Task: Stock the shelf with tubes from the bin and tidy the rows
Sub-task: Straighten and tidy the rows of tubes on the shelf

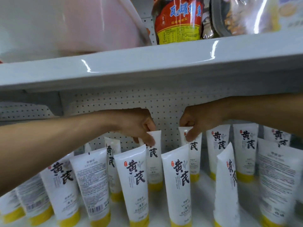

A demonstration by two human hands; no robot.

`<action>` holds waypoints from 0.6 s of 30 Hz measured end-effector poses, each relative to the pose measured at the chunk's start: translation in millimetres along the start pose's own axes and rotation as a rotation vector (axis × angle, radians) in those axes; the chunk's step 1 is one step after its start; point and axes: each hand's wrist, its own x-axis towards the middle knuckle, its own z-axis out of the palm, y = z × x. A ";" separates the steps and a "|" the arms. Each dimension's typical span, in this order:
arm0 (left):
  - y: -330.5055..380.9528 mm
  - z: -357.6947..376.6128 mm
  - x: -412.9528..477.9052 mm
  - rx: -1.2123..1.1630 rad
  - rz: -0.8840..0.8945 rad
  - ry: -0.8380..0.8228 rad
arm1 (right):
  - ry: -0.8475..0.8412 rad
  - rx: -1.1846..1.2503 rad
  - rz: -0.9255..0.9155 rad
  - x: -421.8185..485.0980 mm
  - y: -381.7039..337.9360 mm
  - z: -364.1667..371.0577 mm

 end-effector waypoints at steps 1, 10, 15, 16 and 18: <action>1.0 1.9 5.5 0.012 0.012 0.028 | -0.003 0.010 0.008 1.3 0.3 1.7; 12.9 10.4 41.3 0.024 0.051 0.085 | 0.022 0.045 0.013 3.0 1.8 8.5; 12.5 9.6 43.0 0.013 0.060 0.070 | 0.018 0.078 -0.012 3.9 4.2 8.5; 12.9 9.5 42.8 0.011 0.058 0.068 | 0.018 0.079 -0.014 4.3 5.0 8.6; 13.4 9.3 42.7 0.009 0.055 0.067 | 0.019 0.081 -0.022 4.4 5.7 8.9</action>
